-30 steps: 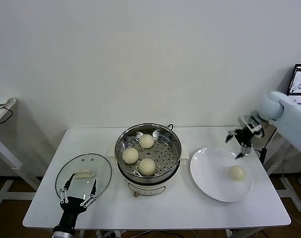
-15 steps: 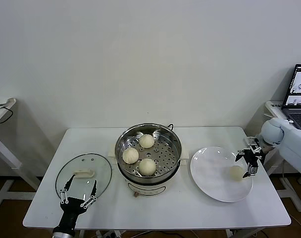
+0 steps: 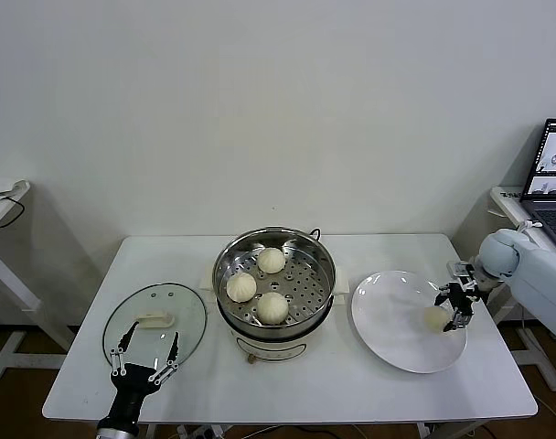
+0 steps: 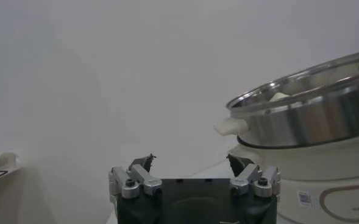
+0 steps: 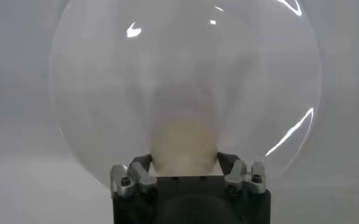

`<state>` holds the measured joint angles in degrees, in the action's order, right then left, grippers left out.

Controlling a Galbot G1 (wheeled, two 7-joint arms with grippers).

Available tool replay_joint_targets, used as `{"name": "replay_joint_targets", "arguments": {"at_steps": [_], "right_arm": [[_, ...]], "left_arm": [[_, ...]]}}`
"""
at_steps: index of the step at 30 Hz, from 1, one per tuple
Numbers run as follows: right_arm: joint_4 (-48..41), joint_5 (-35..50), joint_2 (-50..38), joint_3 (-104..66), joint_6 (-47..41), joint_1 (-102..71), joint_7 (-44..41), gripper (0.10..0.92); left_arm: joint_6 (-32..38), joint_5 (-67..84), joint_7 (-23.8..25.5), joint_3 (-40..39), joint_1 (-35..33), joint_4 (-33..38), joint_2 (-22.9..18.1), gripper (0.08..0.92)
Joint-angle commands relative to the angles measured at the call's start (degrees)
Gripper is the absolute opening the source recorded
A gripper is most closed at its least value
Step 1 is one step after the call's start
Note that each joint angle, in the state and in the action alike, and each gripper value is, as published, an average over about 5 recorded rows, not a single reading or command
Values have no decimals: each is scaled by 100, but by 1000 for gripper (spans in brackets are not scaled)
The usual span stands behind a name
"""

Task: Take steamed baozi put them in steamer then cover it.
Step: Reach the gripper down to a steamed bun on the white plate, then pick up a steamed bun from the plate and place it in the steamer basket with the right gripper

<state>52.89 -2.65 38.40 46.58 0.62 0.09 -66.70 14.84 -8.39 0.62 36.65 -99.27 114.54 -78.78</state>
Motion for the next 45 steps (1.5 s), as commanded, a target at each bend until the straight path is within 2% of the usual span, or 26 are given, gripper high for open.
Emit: {"name": "replay_joint_targets", "arguments": {"at_steps": [1, 7, 13, 18, 23, 32, 45], "right_arm": [[45, -19, 4, -32, -23, 73, 1, 654], [371, 269, 58, 717, -12, 1529, -684, 639], [1043, 1464, 672, 2228, -330, 3604, -1573, 632], [1638, 2479, 1490, 2888, -735, 4522, -1403, 629], [1817, 3025, 2380, 3078, -1020, 4824, -1074, 628], [1804, 3035, 3298, 3554, -1278, 4619, -652, 628], [1679, 2689, 3363, 3858, -1407, 4000, -202, 625]], "left_arm": [[-10, -1, 3, -5, 1, 8, 6, 823], [-5, 0, 3, -31, 26, 13, 26, 823], [3, -1, 8, -46, 40, 30, 55, 823], [-63, -35, -21, -58, 43, 54, 80, 823], [-91, -78, -23, -69, 42, 74, 111, 823], [-14, -55, -35, -76, 53, 39, 100, 823], [16, -27, -49, -25, 37, 71, 96, 823]]}}
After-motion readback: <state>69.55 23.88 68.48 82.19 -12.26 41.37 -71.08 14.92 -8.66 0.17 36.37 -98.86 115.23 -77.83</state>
